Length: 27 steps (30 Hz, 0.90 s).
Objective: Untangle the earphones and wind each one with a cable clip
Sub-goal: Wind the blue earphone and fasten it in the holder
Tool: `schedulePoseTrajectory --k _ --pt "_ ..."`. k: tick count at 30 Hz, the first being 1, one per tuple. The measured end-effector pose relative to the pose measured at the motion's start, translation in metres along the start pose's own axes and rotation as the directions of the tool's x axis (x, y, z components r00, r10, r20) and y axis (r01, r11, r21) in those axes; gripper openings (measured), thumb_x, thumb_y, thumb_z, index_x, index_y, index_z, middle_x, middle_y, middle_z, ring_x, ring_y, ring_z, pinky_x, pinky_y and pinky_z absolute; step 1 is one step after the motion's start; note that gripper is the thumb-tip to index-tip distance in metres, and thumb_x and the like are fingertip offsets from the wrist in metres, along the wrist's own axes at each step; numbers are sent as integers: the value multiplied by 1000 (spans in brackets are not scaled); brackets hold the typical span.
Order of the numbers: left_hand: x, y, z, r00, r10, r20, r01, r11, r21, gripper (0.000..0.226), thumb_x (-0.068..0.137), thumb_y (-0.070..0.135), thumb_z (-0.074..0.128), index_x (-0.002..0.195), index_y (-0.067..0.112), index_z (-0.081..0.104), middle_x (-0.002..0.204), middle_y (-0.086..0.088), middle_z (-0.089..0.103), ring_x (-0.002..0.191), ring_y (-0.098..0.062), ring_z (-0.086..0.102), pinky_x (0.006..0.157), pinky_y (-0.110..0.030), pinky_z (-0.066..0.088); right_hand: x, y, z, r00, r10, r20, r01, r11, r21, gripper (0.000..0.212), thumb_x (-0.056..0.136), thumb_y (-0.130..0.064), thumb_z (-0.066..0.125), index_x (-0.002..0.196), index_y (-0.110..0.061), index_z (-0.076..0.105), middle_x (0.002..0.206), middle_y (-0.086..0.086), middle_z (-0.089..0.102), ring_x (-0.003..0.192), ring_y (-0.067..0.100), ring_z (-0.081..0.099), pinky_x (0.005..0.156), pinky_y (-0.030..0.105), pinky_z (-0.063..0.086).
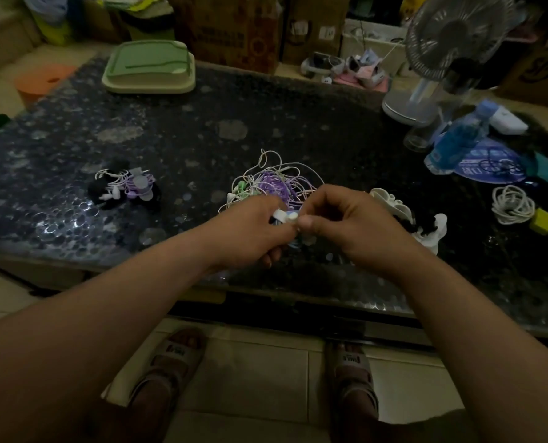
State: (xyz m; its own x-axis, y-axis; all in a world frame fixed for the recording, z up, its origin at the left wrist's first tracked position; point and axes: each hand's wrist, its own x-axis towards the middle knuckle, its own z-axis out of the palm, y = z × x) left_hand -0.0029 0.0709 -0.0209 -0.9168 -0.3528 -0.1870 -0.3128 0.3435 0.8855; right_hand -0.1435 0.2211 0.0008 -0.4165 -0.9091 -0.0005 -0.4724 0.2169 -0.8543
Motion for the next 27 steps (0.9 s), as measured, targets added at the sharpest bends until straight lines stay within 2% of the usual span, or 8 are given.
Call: schedulePoseTrajectory --k 3,7,9,12,15,18,24,27 --pt "-1 0 2 1000 22 19 -21 998 -51 8 104 20 61 100 13 59 85 -15 71 70 -21 70 64 -35 61 2 4 0 997 60 -48 -57 996 70 12 96 -20 73 97 -9 68 90 18 71 78 31 67 71 42 56" --pt "-4 2 2 999 31 22 -28 990 -136 7 104 19 61 103 13 57 93 -14 68 75 -19 68 65 -31 58 4 5 0 991 121 -57 -112 985 132 14 93 -19 76 89 -8 68 89 18 72 75 19 66 70 33 55" --pt "-4 1 3 999 36 11 -34 991 -130 9 103 19 62 102 12 56 94 -17 68 74 -20 67 65 -33 58 4 3 -2 990 141 -11 -137 974 180 12 94 -15 75 88 -6 69 86 18 73 72 16 68 65 27 56" --pt "-4 -1 4 999 40 9 -39 992 -116 12 101 23 66 103 13 60 90 -14 70 72 -20 66 66 -41 57 3 4 -10 982 170 84 -186 951 249 13 96 -12 71 93 1 71 86 20 74 70 17 69 63 27 57" --pt "-6 0 3 999 50 18 -47 991 -123 9 99 22 67 99 15 61 87 -10 70 71 -20 66 66 -41 56 1 3 -17 972 179 152 -212 948 239 12 97 -11 69 98 0 73 88 15 77 74 17 70 66 26 58" --pt "-7 2 3 998 52 35 -47 991 -127 7 100 16 65 102 11 61 94 -17 70 71 -19 65 66 -39 55 2 1 -14 969 197 147 -226 950 215 11 97 -10 70 98 1 70 87 14 77 73 22 72 65 28 60" --pt "-5 -1 4 995 60 83 -51 992 -116 4 100 12 63 104 13 62 99 -20 69 76 -20 64 67 -34 55 0 -8 -16 952 238 195 -255 965 68 12 98 -15 70 99 -3 70 91 14 78 78 23 78 67 30 62" --pt "-2 -2 6 995 76 63 -70 994 -84 4 98 15 66 99 14 62 93 -25 66 72 -22 60 64 -41 52 0 -11 -14 948 250 198 -253 967 -10 12 100 -17 69 96 -5 71 88 12 78 80 24 78 70 35 65"
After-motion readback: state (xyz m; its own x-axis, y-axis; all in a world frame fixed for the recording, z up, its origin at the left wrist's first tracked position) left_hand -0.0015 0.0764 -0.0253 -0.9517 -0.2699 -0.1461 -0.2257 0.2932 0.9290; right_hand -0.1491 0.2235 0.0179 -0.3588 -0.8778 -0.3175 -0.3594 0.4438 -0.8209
